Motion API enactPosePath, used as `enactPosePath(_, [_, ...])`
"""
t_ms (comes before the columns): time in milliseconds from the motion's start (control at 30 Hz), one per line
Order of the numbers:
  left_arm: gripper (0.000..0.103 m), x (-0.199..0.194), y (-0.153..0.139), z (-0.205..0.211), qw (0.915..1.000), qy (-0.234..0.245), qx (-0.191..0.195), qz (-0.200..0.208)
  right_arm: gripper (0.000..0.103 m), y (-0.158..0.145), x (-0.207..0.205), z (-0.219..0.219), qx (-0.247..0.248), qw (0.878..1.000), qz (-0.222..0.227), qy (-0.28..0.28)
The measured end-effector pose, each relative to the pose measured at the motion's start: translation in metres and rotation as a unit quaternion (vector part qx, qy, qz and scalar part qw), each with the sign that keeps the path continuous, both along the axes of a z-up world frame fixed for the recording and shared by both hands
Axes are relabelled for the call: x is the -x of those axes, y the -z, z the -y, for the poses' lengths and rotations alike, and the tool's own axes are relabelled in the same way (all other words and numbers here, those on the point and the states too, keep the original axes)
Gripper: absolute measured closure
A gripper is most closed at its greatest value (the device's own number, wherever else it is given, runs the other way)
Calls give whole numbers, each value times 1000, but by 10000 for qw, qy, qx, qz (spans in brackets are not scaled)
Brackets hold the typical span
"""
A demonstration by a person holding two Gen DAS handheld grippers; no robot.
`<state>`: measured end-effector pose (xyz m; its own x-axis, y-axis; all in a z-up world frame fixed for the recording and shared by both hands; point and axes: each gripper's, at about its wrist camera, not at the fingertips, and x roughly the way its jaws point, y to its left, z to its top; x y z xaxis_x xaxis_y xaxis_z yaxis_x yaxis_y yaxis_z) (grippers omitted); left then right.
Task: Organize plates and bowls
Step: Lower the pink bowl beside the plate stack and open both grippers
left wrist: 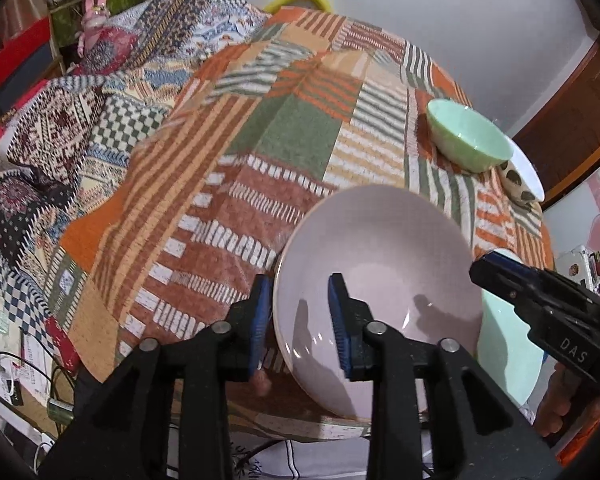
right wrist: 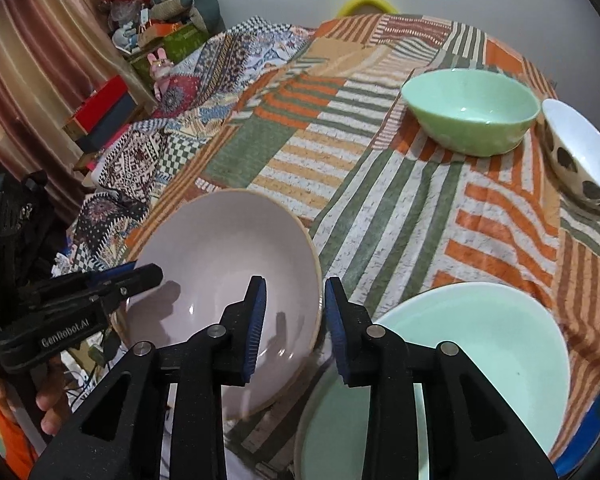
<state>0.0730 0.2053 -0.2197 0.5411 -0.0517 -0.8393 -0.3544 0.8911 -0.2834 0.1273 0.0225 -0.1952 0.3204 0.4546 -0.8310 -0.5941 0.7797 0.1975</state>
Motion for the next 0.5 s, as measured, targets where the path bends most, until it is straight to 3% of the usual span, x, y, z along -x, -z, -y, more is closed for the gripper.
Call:
enactPosePath(133, [67,1,-20,5,9997,13,-188,168,67,-13,0,17,-149,9997,135,124])
enactPosePath(233, [65,-1,-39,13,9988,71,-332,339,66,-26,-2,33,-312,9989,228,253])
enactPosePath(500, [49,-17,-96,46,9917,281,-720,1023,57,-62,-10,86,-743,9917,694,784])
